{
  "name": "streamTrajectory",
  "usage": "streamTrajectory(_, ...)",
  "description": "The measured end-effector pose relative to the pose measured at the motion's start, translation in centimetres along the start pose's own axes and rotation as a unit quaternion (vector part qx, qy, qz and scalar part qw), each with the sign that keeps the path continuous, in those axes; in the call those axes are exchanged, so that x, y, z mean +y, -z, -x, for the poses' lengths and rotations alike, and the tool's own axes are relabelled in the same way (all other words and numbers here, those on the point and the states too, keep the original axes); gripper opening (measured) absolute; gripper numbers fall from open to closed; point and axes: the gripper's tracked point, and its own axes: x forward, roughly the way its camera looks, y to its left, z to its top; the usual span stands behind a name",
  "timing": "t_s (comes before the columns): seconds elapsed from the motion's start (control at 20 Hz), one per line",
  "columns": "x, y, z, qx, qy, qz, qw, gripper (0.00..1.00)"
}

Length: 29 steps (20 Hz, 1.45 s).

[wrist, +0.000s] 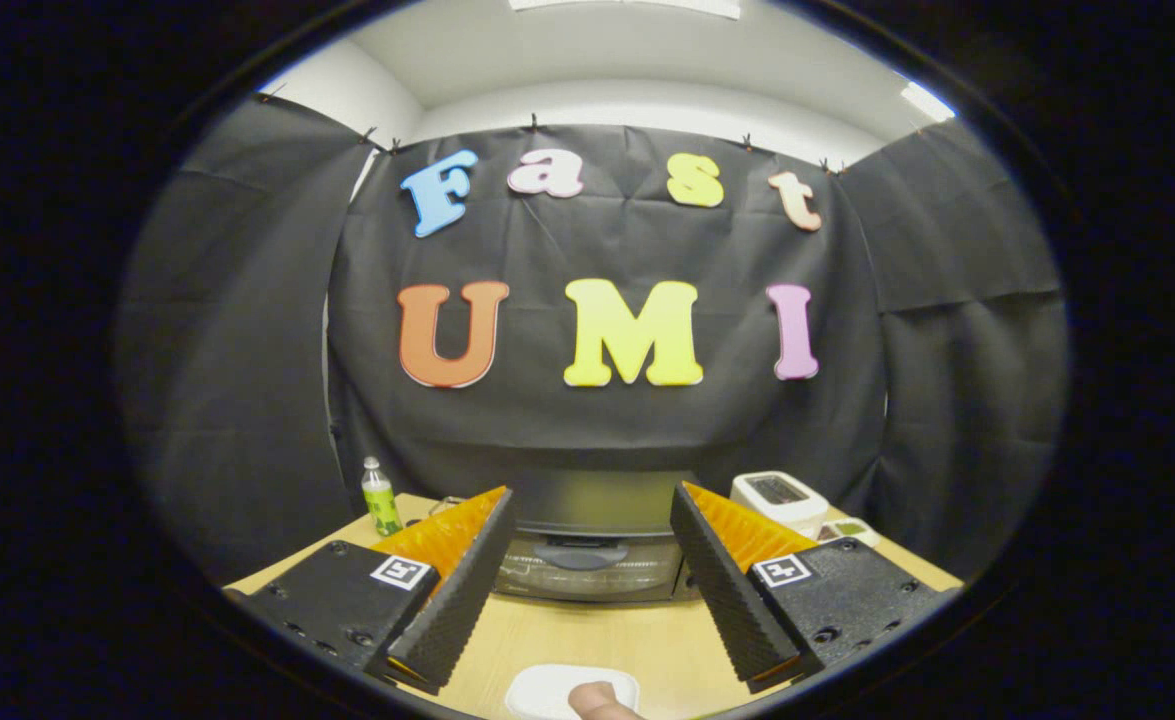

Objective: Open the toaster oven, put the food inside, and close the toaster oven door.

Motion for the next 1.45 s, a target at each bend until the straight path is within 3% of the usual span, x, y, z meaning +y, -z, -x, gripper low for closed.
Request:
streamTrajectory(0.2, 0.0, -5.9, 3.6, -0.029, 0.0, 0.021, 0.999, 1.0)
streamTrajectory(0.4, 0.5, -6.7, 7.4, -0.037, -0.008, 0.004, 0.999, 1.0)
streamTrajectory(0.65, -2.5, -4.0, 10.7, -0.047, 0.013, -0.034, 0.998, 1.0)
streamTrajectory(0.9, -3.4, -0.8, 11.0, -0.015, -0.016, -0.03, 0.999, 1.0)
streamTrajectory(1.25, -7.8, 1.4, 10.8, -0.002, 0.006, -0.064, 0.998, 1.0)
streamTrajectory(1.45, -7.8, 1.2, 11.2, -0.007, -0.01, -0.067, 0.998, 1.0)
